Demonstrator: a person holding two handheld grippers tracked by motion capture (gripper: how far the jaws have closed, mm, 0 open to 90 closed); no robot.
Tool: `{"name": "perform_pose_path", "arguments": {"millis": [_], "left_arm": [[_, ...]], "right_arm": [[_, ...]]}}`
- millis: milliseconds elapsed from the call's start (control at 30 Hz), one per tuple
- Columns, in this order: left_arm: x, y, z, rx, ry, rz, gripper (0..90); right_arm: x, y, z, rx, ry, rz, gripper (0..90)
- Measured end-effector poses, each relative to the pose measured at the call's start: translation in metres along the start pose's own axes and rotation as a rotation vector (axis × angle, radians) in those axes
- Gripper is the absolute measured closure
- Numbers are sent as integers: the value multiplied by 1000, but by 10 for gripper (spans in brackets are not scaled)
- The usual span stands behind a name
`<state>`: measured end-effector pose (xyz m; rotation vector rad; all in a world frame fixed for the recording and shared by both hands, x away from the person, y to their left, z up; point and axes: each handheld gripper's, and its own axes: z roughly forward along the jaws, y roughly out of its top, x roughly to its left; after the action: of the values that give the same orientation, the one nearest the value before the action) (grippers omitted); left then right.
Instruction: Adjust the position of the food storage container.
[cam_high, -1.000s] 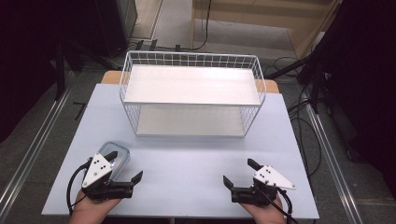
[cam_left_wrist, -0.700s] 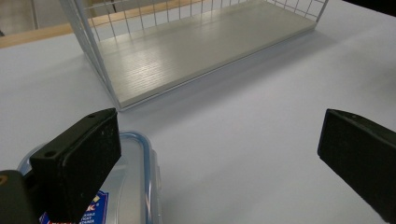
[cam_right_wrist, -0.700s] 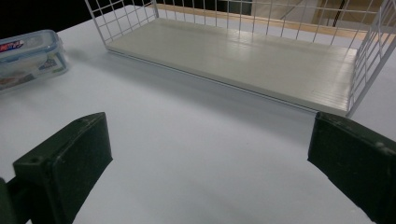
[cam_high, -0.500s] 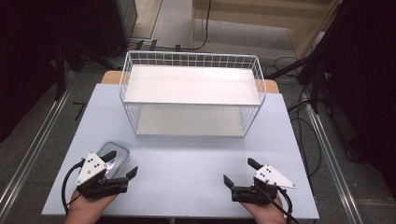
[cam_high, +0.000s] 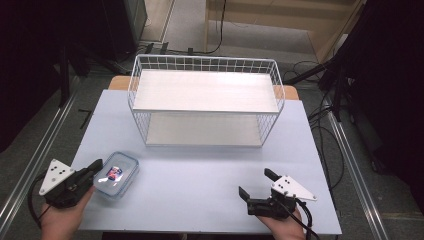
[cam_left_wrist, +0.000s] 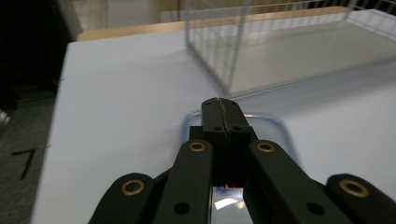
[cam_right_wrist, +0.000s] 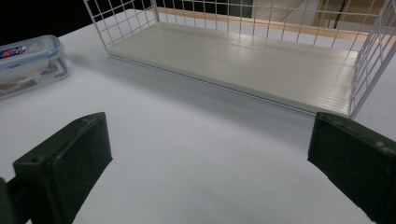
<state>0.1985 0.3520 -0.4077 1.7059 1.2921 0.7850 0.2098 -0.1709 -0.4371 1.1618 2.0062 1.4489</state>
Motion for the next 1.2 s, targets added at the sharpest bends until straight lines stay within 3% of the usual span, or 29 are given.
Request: {"name": "perform_pose_path", "arguments": {"millis": [100,133,167,233,267,300,333,433,467,533,567,600,800,833,900,1033,1200], "left_arm": [[9,-6,3,34,36,-15,900],[18,-14,8,84,60,-27,900],[18,-14,8,84,60,-27,900],[24,-22,14,132,73,-39,900],[28,-28,19,170,71,-47,900],[28,-28,19,170,71,-47,900],[28,-32,22,200,36,-48,900],[25,-34,24,216,8,-46,900],[18,-33,26,214,-32,-41,900],[13,-33,27,214,-49,-22,900],[-1,-32,29,216,-81,5,900],[-1,-32,29,216,-81,5,900],[-49,-31,37,239,-192,83,900],[-49,-31,37,239,-192,83,900],[-61,-35,38,255,-202,124,900],[-65,-42,38,273,-200,117,900],[-86,-43,36,265,-268,153,900]], "right_arm": [[0,1,1,0,2,-3,0],[0,1,1,1,3,0,0],[0,1,1,1,3,0,0],[0,1,2,0,7,3,0],[0,2,3,-1,8,2,0],[0,2,3,-1,8,2,0],[1,2,3,-2,10,2,0],[0,3,3,1,9,6,0],[0,3,3,0,10,7,0],[0,3,3,0,11,7,0],[-1,2,3,0,12,11,0],[-1,2,3,0,12,11,0],[-2,2,2,-1,8,15,0],[-2,2,3,-1,9,17,0],[-3,2,3,1,8,18,0],[-3,1,3,2,9,17,0],[-3,1,3,6,9,23,0]]}}
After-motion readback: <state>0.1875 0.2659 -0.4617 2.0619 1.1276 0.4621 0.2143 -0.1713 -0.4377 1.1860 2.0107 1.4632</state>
